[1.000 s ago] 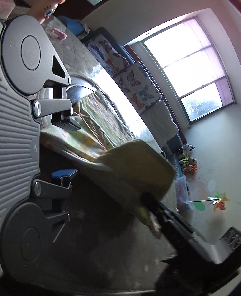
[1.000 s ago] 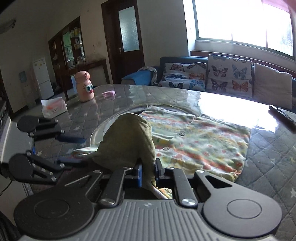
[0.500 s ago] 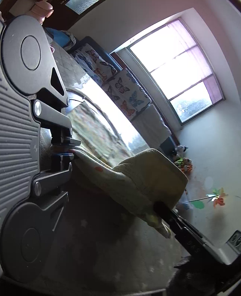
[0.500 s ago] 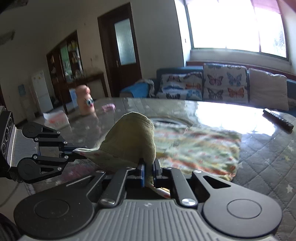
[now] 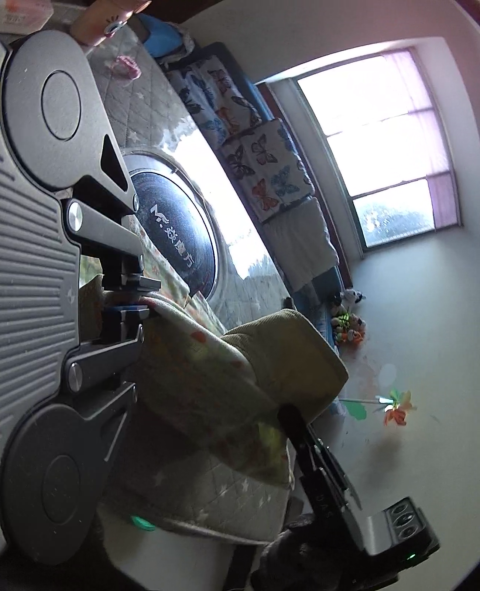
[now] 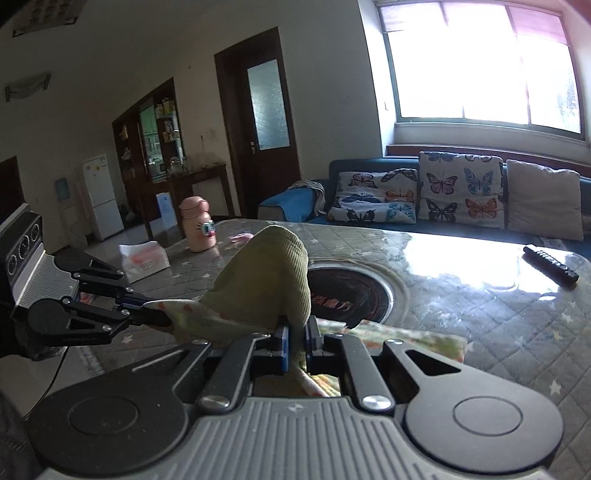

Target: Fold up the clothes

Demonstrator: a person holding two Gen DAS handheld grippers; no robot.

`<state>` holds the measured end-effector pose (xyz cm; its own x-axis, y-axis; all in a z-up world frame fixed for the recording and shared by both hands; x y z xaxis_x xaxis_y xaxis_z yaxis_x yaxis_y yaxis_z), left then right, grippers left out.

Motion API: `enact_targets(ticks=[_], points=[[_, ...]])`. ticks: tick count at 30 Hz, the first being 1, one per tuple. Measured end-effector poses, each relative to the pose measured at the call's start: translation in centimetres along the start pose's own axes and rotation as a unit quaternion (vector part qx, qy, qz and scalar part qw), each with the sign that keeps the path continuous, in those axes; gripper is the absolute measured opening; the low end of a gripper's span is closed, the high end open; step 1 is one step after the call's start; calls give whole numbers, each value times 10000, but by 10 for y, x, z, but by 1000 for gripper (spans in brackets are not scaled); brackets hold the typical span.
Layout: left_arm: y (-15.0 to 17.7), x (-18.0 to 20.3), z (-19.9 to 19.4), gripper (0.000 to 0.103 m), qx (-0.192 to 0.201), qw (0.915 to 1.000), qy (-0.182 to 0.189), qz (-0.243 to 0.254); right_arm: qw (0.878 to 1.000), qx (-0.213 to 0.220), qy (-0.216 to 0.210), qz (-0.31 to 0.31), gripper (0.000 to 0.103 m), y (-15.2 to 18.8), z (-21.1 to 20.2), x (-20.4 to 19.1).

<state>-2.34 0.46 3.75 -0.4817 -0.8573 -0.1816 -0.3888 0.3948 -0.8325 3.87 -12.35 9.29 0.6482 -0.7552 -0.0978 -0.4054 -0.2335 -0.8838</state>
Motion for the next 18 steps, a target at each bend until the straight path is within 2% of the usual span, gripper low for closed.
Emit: enact_targets(ticks=[4, 9, 13, 14, 15, 18], points=[[-7, -33, 28, 8, -149, 9994, -77, -302, 9999, -134, 14, -94, 7, -22, 38, 15], [0, -71, 74, 8, -590, 9959, -169, -665, 9986, -458, 110, -252, 7, -37, 103, 31], [21, -91, 117, 9, -1089, 9884, -159, -1048, 9964, -794, 292, -77, 9, -26, 158, 45], [26, -93, 124, 10, -1178, 9866, -186, -1116, 9956, -854, 387, 6, 12, -19, 170, 49], [32, -94, 129, 10, -1259, 9849, -223, -1171, 9951, -868, 458, 58, 16, -14, 176, 52], [41, -98, 136, 14, -1354, 9819, -307, -1286, 9928, -993, 621, 267, 16, 5, 182, 65]])
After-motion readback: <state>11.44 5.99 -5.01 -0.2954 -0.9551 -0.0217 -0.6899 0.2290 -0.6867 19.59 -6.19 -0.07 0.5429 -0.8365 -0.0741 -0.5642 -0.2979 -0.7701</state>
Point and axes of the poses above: each gripper's, at about its wrist camera, not at the fingertips, and z roughly the way its jaws point, x to its right, y to its underside, the point moved 6 cm from there along z, roughly the way its jaws point, and after that the axes turned 5 degrees about y, right-handed, at the moved point
